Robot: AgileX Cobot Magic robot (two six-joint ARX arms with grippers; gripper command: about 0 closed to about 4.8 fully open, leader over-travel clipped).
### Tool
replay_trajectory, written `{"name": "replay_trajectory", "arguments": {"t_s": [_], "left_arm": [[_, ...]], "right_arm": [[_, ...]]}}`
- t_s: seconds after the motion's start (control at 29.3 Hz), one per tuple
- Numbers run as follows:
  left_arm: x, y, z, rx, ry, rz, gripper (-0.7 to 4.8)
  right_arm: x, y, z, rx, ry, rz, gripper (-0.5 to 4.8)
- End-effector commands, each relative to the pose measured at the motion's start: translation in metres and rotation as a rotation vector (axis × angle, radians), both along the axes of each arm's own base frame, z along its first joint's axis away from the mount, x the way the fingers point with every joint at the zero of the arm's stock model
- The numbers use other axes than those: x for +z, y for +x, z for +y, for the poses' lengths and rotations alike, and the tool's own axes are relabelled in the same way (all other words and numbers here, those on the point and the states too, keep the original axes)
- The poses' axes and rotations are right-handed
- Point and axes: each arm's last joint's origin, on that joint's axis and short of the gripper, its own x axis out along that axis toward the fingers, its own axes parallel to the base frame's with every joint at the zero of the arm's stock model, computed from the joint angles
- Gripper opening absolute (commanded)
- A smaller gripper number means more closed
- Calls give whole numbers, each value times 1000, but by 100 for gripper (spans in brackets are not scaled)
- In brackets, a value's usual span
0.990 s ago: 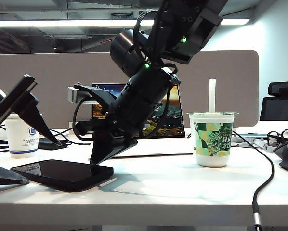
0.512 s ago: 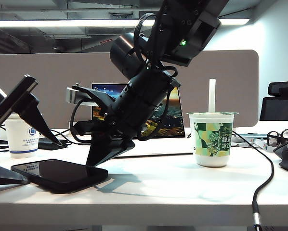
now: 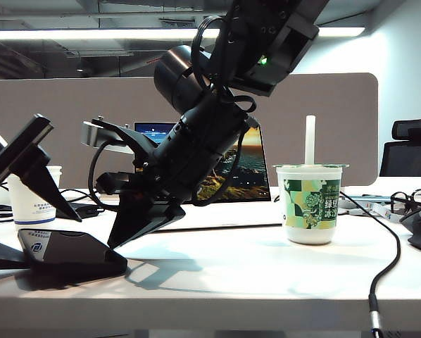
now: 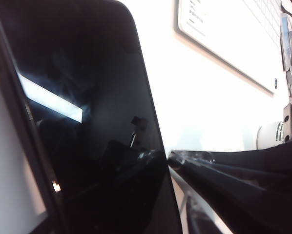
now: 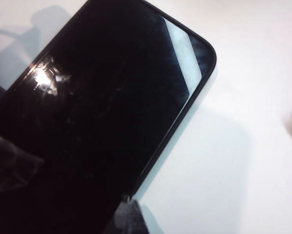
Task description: Pick up the black phone, pick up the charger plug, insert the charger plug into the phone's charging port, and finally place the connected phone back on the desk.
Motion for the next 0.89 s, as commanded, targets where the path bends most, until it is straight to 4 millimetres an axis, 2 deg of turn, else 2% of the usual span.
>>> {"name": "replay_trajectory", "arguments": {"t_s": [0.03,0.34,0.72,0.89], "left_arm": [[0,0,0,-5,3,-5,303],[0,0,0,-17,18,-16,303],[0,0,0,-17,18,-15,304],[0,0,0,-17,18,-15,303]], "right_arm": [[5,-2,4,42,44,-2,-5],[6,-3,6,85,62,-9,-5],[7,4,3,-64,-19,-126,-4],[5,4,4,-91,-20,-111,-5]]}}
